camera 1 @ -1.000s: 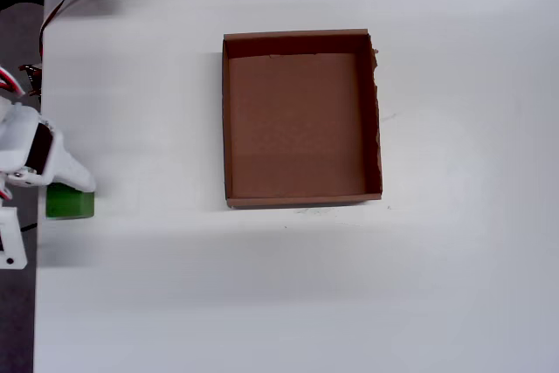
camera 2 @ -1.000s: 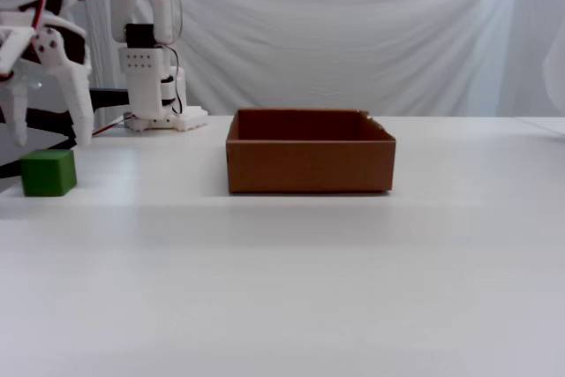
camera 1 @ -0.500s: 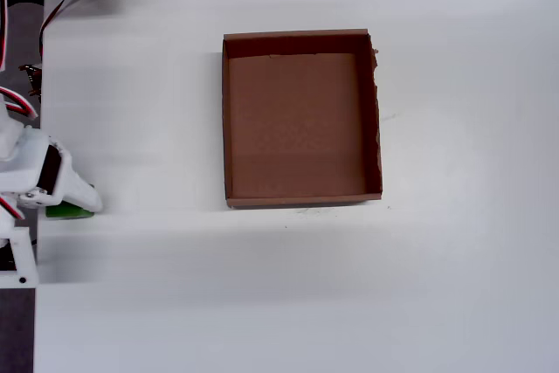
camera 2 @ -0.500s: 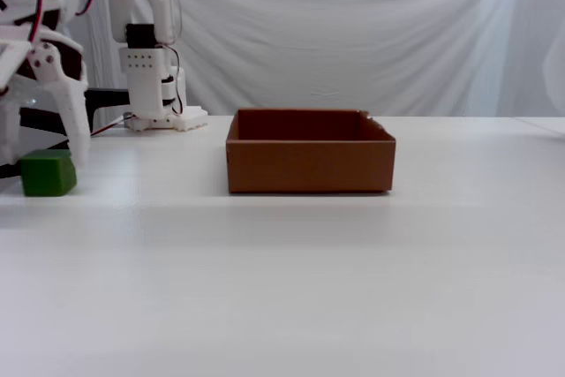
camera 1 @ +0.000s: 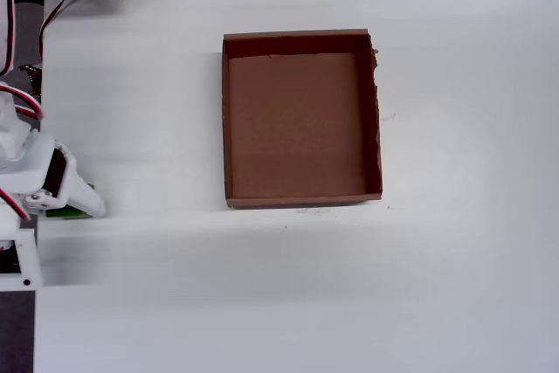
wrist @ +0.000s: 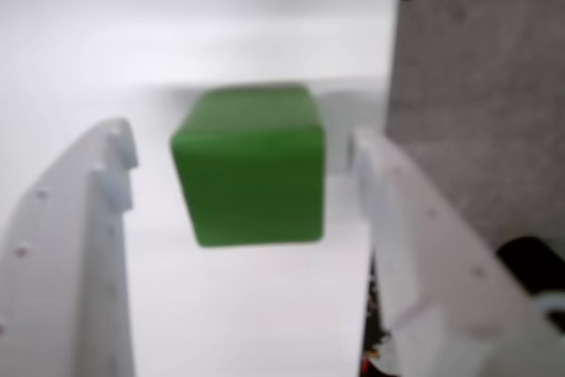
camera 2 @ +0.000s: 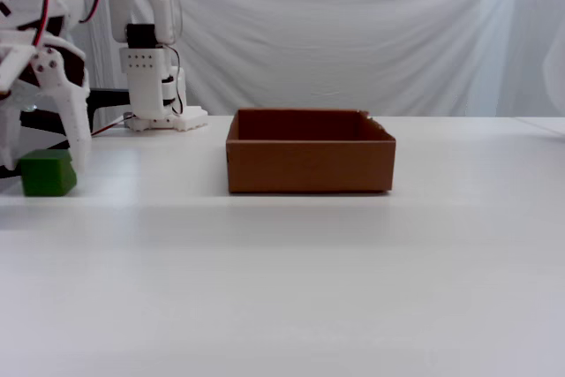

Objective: Grasp a green cube and put it in a box.

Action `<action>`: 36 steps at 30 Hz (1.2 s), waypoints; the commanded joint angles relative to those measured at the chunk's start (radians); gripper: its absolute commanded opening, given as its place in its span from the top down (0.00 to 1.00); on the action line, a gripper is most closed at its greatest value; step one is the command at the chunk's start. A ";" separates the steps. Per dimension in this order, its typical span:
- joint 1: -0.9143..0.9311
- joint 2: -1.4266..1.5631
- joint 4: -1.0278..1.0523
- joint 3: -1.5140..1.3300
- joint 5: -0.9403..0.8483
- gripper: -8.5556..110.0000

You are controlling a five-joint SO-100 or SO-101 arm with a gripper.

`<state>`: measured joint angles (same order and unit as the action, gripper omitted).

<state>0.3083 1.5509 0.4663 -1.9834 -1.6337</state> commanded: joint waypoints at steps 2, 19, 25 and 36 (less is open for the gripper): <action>-0.009 0.026 -0.008 -0.008 -0.028 0.68; -0.014 0.026 -0.061 -0.060 -0.028 0.74; -0.015 0.026 -0.064 -0.067 -0.029 0.75; -0.017 0.026 -0.067 -0.074 -0.031 0.79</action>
<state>0.3053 1.5509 0.4034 -2.0647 -1.6337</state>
